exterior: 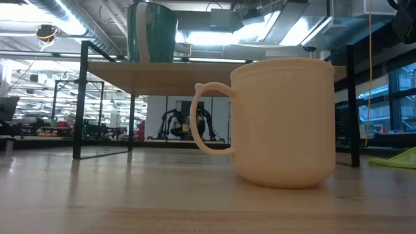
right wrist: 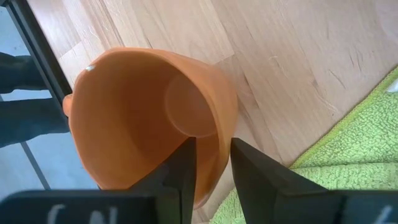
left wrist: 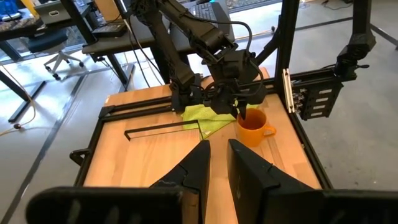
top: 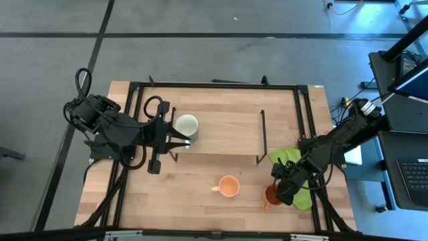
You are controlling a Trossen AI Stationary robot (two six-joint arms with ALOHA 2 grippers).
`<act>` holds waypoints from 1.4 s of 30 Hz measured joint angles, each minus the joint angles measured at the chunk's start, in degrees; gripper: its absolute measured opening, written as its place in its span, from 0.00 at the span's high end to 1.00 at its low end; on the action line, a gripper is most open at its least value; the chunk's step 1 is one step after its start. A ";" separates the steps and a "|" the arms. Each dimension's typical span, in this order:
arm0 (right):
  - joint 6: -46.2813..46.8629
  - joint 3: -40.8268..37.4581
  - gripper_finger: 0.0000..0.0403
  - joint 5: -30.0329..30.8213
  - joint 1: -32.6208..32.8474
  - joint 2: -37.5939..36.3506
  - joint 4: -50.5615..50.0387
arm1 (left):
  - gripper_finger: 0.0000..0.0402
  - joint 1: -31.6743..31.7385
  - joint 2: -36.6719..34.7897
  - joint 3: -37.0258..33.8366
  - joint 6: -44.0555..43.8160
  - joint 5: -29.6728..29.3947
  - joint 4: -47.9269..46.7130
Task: Stack small to large cups/mugs on shelf
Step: Put the orange mug on the shelf
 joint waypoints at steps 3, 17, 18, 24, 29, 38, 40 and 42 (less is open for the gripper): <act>0.01 0.00 0.75 -0.01 -0.01 -0.02 0.00 | 0.88 0.00 0.00 0.00 0.00 0.00 0.00; 0.02 0.00 0.75 0.00 0.00 0.00 0.00 | 0.88 -0.39 0.00 0.00 -0.02 0.02 0.06; 0.02 0.00 0.75 0.00 0.00 0.00 0.00 | 0.88 -0.39 0.00 0.00 -0.02 0.00 0.19; 0.37 -0.07 0.75 0.04 -0.04 0.00 1.56 | 0.88 -0.37 0.00 0.00 -0.02 0.00 0.87; -1.05 -0.07 0.75 0.61 -0.04 -0.02 4.68 | 0.88 -0.37 0.01 0.00 -0.02 0.00 0.85; -1.05 -0.07 0.75 2.03 -0.02 0.00 7.43 | 0.88 -0.37 0.02 0.00 -0.02 0.00 0.87; -1.07 -0.07 0.75 2.05 -0.02 0.00 7.42 | 0.88 -0.37 0.02 0.00 -0.02 0.00 0.86; -1.26 -0.07 0.75 2.25 -0.02 0.00 7.15 | 0.88 -0.37 0.02 0.00 -0.02 0.00 0.85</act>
